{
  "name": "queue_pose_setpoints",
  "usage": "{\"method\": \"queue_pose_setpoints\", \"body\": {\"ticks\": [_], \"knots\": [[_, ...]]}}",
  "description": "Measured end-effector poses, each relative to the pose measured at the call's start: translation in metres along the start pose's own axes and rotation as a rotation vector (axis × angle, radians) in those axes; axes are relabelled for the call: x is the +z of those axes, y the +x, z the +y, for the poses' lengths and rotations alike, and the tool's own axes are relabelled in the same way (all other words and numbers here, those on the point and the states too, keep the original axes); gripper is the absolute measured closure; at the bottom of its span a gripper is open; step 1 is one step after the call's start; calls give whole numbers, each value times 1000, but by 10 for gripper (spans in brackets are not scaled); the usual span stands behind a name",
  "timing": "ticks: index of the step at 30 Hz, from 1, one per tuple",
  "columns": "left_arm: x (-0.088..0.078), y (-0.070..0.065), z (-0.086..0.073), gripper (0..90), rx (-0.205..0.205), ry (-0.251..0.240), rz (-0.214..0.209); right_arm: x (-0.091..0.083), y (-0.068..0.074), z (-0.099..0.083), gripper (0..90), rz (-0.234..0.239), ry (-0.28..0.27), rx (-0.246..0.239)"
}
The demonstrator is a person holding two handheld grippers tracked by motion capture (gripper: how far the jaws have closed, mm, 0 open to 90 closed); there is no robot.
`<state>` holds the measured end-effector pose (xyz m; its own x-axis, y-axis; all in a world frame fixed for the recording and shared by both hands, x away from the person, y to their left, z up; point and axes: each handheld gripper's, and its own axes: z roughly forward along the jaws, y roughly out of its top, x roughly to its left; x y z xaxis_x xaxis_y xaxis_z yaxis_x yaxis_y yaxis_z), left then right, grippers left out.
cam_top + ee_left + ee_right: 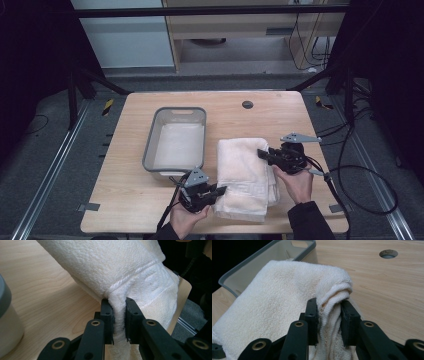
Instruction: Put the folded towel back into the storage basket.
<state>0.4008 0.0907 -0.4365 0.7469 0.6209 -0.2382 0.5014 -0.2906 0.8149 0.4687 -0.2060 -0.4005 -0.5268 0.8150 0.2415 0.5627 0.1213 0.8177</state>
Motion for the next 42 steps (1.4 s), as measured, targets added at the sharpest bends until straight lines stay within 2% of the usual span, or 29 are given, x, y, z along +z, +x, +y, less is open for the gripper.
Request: {"method": "queue_pose_setpoints", "body": {"ticks": [9, 20, 31, 42], "knots": [[-11, -1, 16, 789, 18, -48, 2, -7, 6, 16, 713, -15, -43, -16], [-35, 2, 41, 790, 45, -123, 28, -18, 24, 50, 713, -32, -122, -61], [-50, 12, 53, 791, 49, -166, 56, -16, 38, 73, 713, -41, -159, -86], [-65, 19, 59, 792, 44, -204, 72, -13, 49, 86, 714, -37, -188, -93]]}}
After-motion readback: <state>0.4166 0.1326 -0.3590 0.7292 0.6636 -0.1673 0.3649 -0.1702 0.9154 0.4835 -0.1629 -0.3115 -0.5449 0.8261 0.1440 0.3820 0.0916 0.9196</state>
